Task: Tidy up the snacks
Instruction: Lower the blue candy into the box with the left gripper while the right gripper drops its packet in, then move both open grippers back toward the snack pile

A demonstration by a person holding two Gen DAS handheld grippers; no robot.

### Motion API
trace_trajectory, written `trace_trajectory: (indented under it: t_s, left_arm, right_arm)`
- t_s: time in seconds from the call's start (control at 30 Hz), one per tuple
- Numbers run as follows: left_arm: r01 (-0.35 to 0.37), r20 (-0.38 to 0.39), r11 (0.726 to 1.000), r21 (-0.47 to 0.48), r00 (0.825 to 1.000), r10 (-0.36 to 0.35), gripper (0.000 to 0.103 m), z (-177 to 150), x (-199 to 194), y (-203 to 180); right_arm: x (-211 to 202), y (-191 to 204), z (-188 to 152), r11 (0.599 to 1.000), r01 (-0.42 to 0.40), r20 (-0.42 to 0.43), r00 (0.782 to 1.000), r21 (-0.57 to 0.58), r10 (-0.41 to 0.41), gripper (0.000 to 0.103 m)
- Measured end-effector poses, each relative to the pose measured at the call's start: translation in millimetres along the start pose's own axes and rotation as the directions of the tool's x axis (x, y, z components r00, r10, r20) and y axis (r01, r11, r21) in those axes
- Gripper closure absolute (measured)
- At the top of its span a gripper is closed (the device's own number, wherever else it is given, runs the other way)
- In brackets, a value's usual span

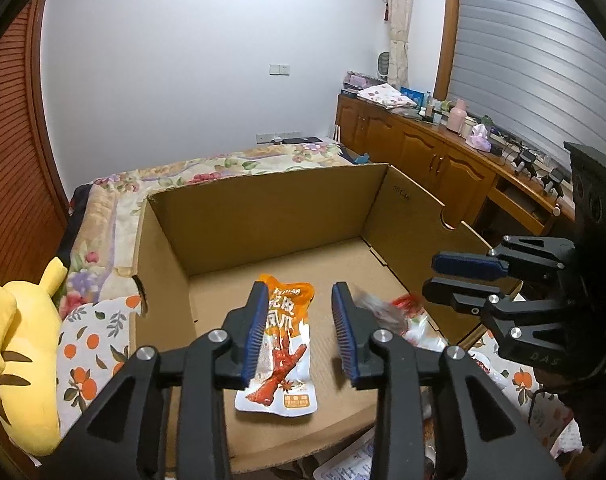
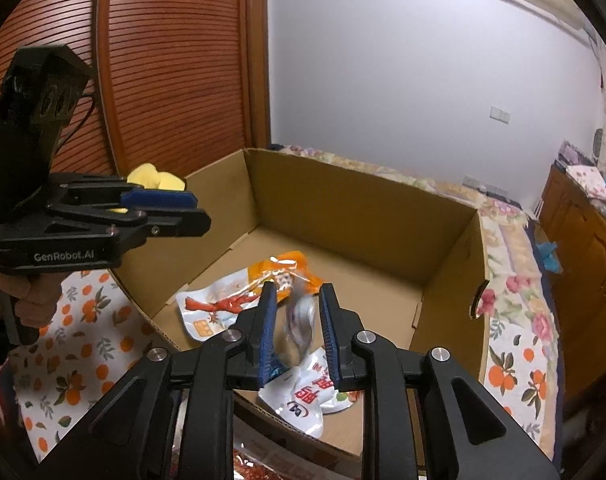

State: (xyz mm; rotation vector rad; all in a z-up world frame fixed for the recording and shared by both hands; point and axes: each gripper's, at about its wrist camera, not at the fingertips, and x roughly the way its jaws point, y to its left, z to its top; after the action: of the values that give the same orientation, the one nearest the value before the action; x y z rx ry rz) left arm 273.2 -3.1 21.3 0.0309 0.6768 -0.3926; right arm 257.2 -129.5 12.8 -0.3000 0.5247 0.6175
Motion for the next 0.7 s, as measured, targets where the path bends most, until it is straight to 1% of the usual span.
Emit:
trace_trajectory:
  t_s: [0.07, 0.2, 0.33, 0.43, 0.5, 0.53, 0.7]
  left_arm:
    - [-0.001, 0.002, 1.0, -0.004, 1.0, 0.001, 0.067, 0, -2, 0]
    - [-0.011, 0.015, 1.0, 0.003, 1.0, 0.011, 0.057, -3, -9, -3]
    - [-0.024, 0.021, 1.0, 0.016, 0.999, 0.024, 0.054, -7, -19, -9]
    - [-0.024, 0.035, 1.0, 0.015, 0.999, 0.024, 0.047, -12, -30, -11]
    - [-0.027, 0.048, 1.0, 0.014, 0.999, 0.026, 0.035, -15, -38, -13]
    - [-0.026, 0.059, 1.0, 0.013, 0.998, 0.025, 0.032, -18, -44, -15]
    - [-0.03, 0.06, 0.999, 0.017, 0.998, 0.028, 0.031, -30, -60, -21]
  right_arm:
    - [0, -1, 1, 1.0, -0.001, 0.003, 1.0, 0.006, 0.001, 0.077]
    - [-7, 0, -1, 1.0, 0.006, 0.009, 1.0, 0.007, -0.006, 0.075]
    - [-20, 0, -2, 1.0, 0.009, 0.027, 1.0, 0.022, -0.01, 0.07]
    - [-36, 5, -3, 1.0, 0.02, 0.042, 0.999, 0.019, -0.02, 0.067]
    - [-44, 9, -4, 1.0, 0.025, 0.049, 0.998, 0.017, -0.026, 0.065]
    - [-49, 12, -5, 0.999, 0.028, 0.053, 0.998, 0.016, -0.028, 0.064]
    - [-71, 22, -13, 0.999, 0.048, 0.065, 0.997, 0.016, -0.049, 0.057]
